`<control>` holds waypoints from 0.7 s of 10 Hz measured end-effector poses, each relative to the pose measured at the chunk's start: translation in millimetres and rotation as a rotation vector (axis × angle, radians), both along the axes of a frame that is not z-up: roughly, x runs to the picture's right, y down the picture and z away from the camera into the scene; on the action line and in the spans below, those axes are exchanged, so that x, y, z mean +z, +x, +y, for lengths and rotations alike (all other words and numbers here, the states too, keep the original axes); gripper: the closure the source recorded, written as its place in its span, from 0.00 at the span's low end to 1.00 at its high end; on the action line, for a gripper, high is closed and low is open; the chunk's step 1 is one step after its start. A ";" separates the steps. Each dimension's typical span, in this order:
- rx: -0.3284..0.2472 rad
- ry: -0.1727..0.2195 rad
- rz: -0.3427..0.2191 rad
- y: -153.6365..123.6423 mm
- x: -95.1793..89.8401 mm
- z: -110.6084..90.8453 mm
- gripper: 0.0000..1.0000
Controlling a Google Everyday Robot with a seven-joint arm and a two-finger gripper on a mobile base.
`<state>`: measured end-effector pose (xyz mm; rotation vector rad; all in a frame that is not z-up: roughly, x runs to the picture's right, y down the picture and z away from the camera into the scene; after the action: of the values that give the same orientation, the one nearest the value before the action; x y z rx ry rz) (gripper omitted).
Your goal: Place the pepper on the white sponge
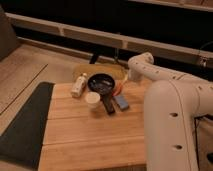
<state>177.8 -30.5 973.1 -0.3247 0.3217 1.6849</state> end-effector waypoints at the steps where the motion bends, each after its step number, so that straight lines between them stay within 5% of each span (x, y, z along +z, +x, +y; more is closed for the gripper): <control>1: -0.008 -0.018 -0.013 -3.4 6.2 2.7 0.35; 7: -0.056 -0.094 -0.064 -20.8 35.1 6.8 0.35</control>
<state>157.0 -23.7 1008.2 -0.4346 0.3600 1.6040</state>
